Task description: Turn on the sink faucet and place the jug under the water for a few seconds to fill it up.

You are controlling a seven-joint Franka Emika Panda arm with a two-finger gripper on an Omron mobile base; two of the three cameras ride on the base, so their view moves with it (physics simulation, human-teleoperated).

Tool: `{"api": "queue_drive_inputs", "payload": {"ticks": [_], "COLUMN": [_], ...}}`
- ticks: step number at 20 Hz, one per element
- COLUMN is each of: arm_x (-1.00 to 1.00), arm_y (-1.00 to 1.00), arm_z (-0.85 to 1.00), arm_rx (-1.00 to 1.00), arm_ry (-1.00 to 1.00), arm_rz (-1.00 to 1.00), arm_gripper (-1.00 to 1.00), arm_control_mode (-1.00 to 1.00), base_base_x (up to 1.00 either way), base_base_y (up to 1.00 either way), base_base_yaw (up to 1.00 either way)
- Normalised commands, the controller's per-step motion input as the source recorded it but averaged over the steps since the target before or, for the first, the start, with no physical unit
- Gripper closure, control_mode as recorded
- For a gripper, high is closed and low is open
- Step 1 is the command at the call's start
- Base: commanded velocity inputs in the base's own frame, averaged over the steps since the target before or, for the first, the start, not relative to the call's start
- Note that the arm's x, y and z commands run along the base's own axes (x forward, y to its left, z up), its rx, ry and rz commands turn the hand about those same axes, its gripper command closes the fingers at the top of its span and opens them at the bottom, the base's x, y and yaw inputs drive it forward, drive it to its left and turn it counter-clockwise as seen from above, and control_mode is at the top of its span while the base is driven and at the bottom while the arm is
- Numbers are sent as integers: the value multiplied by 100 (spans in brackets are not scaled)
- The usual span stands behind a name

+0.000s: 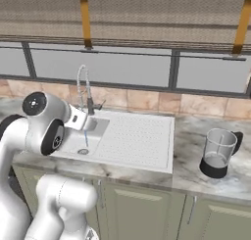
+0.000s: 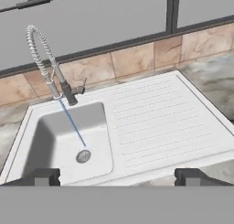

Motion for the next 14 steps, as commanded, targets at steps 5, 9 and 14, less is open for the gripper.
{"api": "queue_drive_inputs", "payload": {"ticks": [5,9,14], "arm_x": [0,0,0], "arm_y": [0,0,0], "arm_z": [0,0,0], "arm_rx": [0,0,0], "arm_ry": [0,0,0], "arm_rz": [0,0,0], "arm_gripper": [-100,-100,-100], "arm_control_mode": [100,100,100], "base_base_x": [-98,-97,-68], "base_base_y": [-64,-86,-90], "base_base_yaw": [-5,-3,0]}}
